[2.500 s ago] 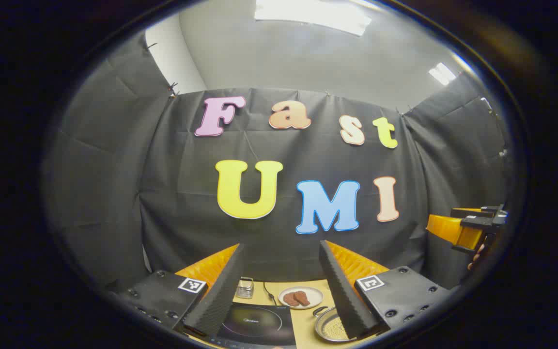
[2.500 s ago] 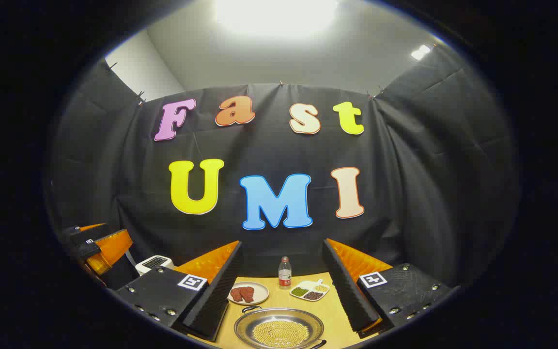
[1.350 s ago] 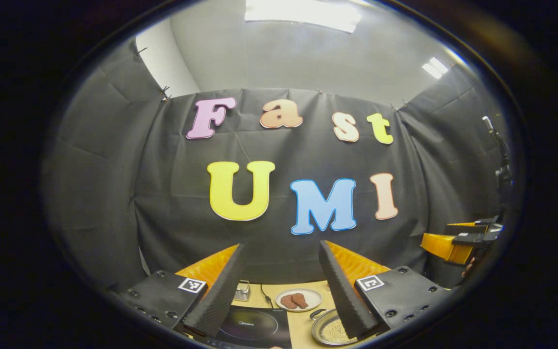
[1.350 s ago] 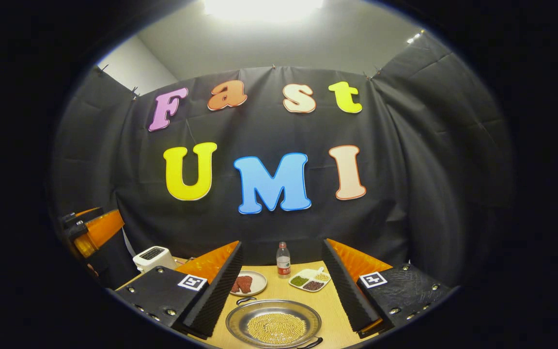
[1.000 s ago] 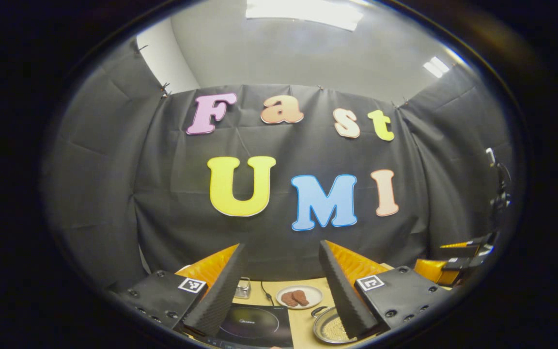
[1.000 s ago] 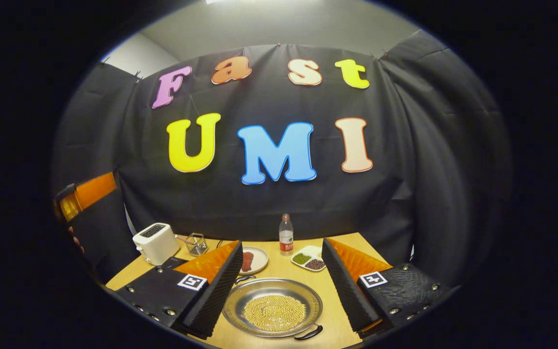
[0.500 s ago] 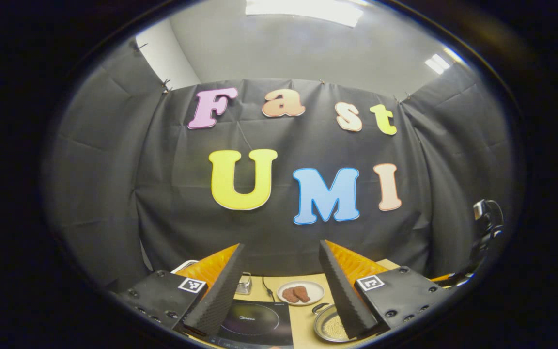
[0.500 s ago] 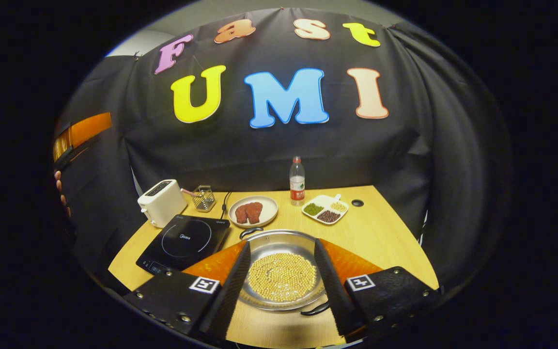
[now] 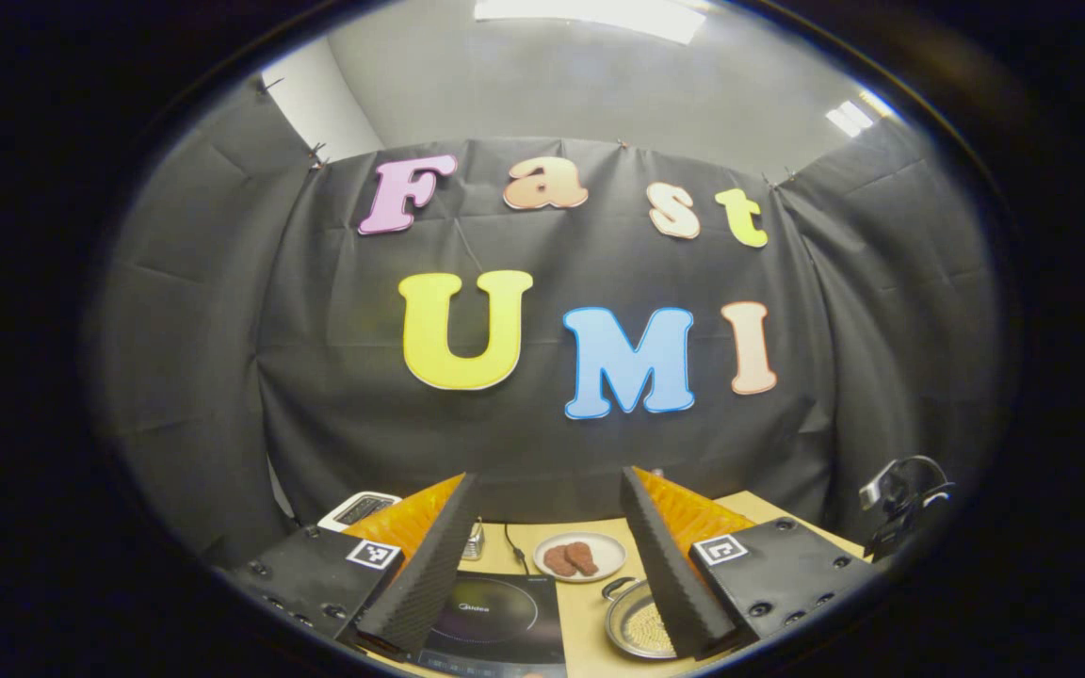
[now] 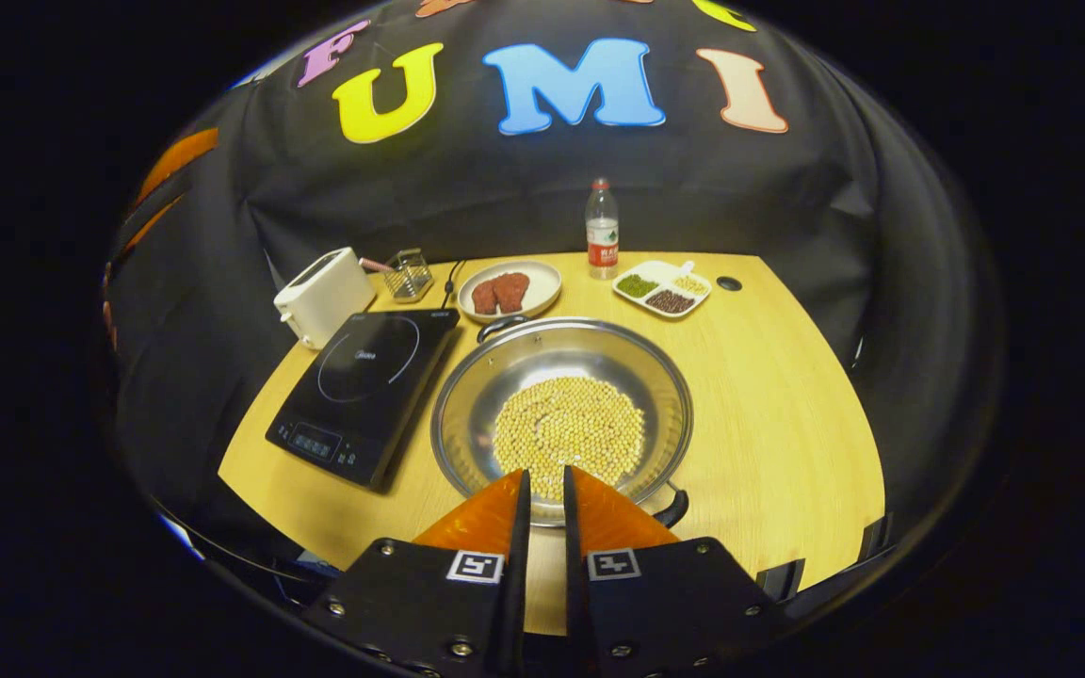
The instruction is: First push the handle of the pot to place it horizontally, then grasp the pot with both hands and set it on the induction cooktop.
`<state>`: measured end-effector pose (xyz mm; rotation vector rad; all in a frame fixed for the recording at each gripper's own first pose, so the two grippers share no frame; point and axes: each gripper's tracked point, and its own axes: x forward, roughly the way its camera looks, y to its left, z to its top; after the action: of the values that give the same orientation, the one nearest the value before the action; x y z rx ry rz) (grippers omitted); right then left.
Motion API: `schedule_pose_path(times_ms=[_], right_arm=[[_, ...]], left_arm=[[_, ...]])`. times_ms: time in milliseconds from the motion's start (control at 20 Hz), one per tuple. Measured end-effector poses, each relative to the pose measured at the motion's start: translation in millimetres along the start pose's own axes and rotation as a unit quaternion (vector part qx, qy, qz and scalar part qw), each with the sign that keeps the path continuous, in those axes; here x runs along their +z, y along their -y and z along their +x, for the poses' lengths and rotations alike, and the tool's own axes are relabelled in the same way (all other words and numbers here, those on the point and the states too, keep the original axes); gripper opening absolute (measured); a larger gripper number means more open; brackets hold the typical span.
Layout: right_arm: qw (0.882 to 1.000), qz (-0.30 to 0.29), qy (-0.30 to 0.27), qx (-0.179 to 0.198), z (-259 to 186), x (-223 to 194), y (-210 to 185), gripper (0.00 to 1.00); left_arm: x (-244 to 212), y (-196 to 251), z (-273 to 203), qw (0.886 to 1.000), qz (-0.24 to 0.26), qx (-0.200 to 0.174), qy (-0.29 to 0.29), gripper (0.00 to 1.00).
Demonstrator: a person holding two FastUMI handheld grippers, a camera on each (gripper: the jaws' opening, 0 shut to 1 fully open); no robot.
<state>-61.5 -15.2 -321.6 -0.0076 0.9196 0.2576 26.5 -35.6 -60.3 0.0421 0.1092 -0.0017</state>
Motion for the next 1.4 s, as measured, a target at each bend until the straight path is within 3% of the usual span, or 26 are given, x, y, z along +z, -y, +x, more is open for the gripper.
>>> schedule_pose_path(times_ms=[50, 150, 300, 400, 450, 500, 600, 650, 750, 1400], right_arm=[[1.000, -0.009, -0.017, -0.021, 4, -14, 9, 0.21], [0.999, 0.003, -0.039, -0.012, 9, -28, 8, 0.08], [0.997, 0.031, -0.077, 0.000, 15, -46, 4, 0.08], [0.994, 0.045, -0.097, 0.013, 16, -56, 2, 0.08], [0.993, 0.051, -0.102, 0.014, 17, -60, 3, 0.08], [0.993, 0.054, -0.107, 0.011, 19, -62, 5, 0.08], [0.991, 0.058, -0.118, 0.009, 23, -67, 8, 0.08], [0.990, 0.063, -0.122, 0.008, 25, -70, 8, 0.08], [0.988, 0.077, -0.136, 0.005, 29, -75, 10, 0.08], [0.985, 0.081, -0.149, -0.031, 55, -77, 50, 0.06]], left_arm=[[-1, -1, -1, 1.000, 0.001, 0.001, -0.002, 1.00], [-4, 1, -2, 1.000, 0.000, 0.002, -0.005, 1.00], [-4, 3, -2, 1.000, 0.002, 0.000, -0.008, 0.94], [-6, 4, -2, 1.000, 0.006, 0.000, -0.010, 0.94], [-10, 5, -2, 1.000, 0.006, -0.001, -0.012, 1.00], [-15, 6, -1, 1.000, 0.004, -0.002, -0.018, 0.94], [-22, 4, -2, 1.000, -0.003, -0.001, -0.028, 0.94], [-27, 4, -2, 0.999, -0.005, 0.000, -0.032, 1.00], [-29, 4, -4, 0.999, -0.005, 0.002, -0.037, 0.97], [-35, 11, 11, 0.999, 0.005, 0.003, -0.052, 0.94]])
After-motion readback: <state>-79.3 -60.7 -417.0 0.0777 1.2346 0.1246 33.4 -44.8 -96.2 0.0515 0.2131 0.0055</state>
